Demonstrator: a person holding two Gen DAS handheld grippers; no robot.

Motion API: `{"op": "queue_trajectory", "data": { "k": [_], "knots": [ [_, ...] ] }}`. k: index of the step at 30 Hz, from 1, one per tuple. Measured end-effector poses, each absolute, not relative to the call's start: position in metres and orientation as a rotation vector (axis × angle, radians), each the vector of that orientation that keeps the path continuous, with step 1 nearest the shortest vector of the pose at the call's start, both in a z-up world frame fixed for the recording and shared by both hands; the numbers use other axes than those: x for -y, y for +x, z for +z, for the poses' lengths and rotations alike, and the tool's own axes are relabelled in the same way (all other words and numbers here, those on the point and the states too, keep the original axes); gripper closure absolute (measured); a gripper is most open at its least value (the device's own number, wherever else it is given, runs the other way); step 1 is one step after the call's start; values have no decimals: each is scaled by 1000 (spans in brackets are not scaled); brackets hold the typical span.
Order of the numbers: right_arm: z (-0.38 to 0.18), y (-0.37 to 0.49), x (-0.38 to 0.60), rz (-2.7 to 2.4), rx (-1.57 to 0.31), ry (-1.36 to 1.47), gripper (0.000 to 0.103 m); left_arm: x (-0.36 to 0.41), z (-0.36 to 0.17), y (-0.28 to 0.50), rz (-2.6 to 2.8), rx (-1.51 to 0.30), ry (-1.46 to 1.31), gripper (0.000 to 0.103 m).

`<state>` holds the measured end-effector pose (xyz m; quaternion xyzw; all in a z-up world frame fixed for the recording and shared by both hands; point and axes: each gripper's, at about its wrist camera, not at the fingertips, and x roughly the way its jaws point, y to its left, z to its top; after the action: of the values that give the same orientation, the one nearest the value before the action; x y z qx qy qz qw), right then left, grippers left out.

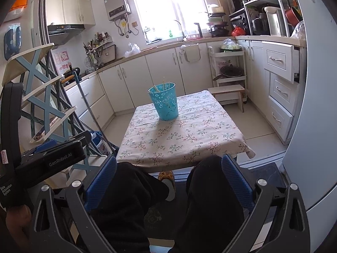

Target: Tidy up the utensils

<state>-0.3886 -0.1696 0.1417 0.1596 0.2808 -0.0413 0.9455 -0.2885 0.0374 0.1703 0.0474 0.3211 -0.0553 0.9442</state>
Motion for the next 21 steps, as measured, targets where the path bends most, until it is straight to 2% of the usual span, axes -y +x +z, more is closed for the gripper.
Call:
{"op": "queue_trajectory", "data": {
  "k": [21],
  "knots": [
    [141, -389, 170, -82, -579, 321, 7, -38, 170, -290, -111, -653, 96, 8]
  ]
}}
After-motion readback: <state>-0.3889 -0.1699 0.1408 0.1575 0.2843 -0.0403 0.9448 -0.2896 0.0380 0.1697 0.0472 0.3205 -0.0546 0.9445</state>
